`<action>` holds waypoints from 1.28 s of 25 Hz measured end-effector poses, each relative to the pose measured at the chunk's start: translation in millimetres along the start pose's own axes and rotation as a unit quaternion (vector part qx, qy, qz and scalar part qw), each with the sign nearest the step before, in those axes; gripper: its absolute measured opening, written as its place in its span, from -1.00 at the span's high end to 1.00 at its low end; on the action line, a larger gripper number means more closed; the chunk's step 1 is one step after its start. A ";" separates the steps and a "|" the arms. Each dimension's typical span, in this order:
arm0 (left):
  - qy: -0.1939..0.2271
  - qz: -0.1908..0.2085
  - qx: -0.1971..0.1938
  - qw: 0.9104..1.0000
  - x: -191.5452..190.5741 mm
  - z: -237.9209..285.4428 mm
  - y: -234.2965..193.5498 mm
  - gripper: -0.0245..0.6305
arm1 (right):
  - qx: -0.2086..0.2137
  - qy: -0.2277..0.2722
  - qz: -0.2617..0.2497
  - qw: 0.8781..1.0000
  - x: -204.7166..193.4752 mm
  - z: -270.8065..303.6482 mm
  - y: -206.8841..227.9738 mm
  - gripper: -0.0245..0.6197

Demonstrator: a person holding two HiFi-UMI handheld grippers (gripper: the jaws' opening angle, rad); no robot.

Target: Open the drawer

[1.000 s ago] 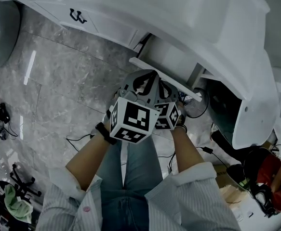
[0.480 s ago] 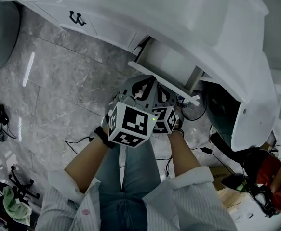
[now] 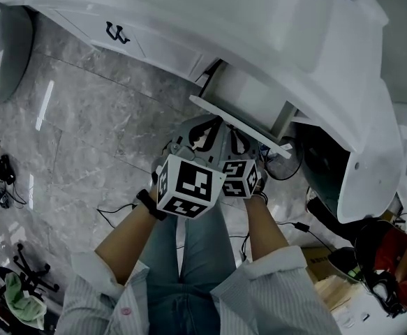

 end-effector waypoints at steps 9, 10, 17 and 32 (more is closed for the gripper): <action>-0.001 0.001 0.007 1.000 -4.6 -12.3 -0.2 0.87 | 0.004 -0.021 0.044 0.999 -17.4 -6.8 1.9 0.81; -0.001 0.002 0.008 1.000 -4.7 -14.4 0.4 0.87 | 0.004 -0.020 0.047 0.999 -18.3 -9.7 1.9 0.81; 0.003 0.014 0.012 1.000 3.4 -29.2 5.8 0.87 | 0.001 -0.002 0.072 0.997 -7.6 -34.8 6.5 0.81; 0.033 0.019 0.030 0.999 45.5 -95.9 26.4 0.87 | 0.008 0.075 0.147 0.986 32.4 -147.9 29.4 0.81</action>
Point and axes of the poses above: the fingertips, and each gripper's own axes: z forward along the fingers, y to its right, x out of its top, the point moved 3 cm from there along -z, backward along the fingers, and after that the axes turned 12 degrees about -y, right-handed, at the moved point
